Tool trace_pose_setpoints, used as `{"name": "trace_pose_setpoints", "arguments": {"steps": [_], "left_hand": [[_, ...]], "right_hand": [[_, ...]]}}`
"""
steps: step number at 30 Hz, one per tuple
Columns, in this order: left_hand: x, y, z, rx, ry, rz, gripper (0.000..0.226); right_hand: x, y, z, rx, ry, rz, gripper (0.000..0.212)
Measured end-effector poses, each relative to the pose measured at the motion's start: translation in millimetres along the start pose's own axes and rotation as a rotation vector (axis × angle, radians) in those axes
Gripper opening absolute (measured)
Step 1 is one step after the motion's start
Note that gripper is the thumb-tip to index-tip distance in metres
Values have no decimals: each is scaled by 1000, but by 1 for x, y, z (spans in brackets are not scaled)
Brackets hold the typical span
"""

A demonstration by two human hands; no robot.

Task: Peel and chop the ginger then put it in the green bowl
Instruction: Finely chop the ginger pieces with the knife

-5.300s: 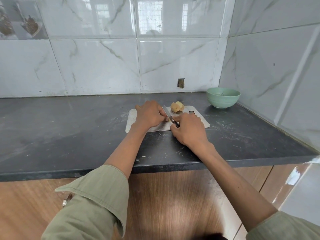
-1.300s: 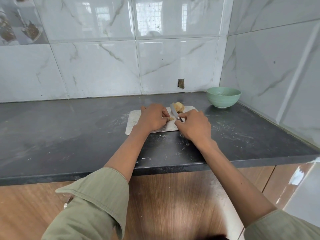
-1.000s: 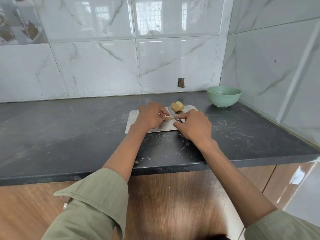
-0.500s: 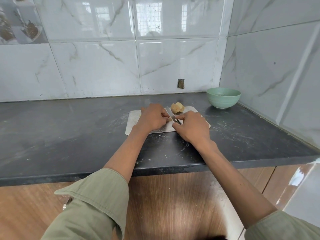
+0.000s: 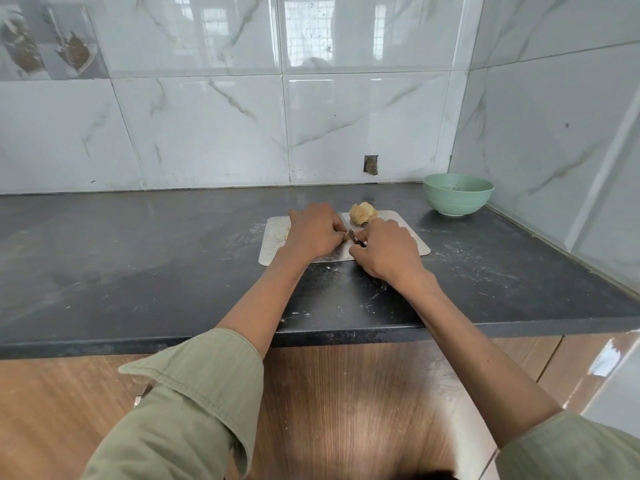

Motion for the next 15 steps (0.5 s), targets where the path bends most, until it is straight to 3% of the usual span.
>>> {"name": "trace_pose_setpoints", "arguments": {"steps": [4, 9, 15], "left_hand": [[2, 1, 0, -5, -3, 33, 10], [7, -1, 1, -29, -41, 95, 6], [9, 0, 1, -30, -50, 154, 10]], "right_hand": [[-1, 3, -6, -14, 26, -25, 15], [-9, 6, -2, -87, 55, -64, 38], [-7, -1, 4, -94, 18, -103, 31]]}}
Point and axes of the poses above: each hand's wrist, its own z-axis away from the middle knuckle, its own y-axis out of the palm, x = y × z, the point moved 10 cm from there along -z, towards the middle knuckle, and after that the axes turned 3 degrees about z, right-handed, at the moved point
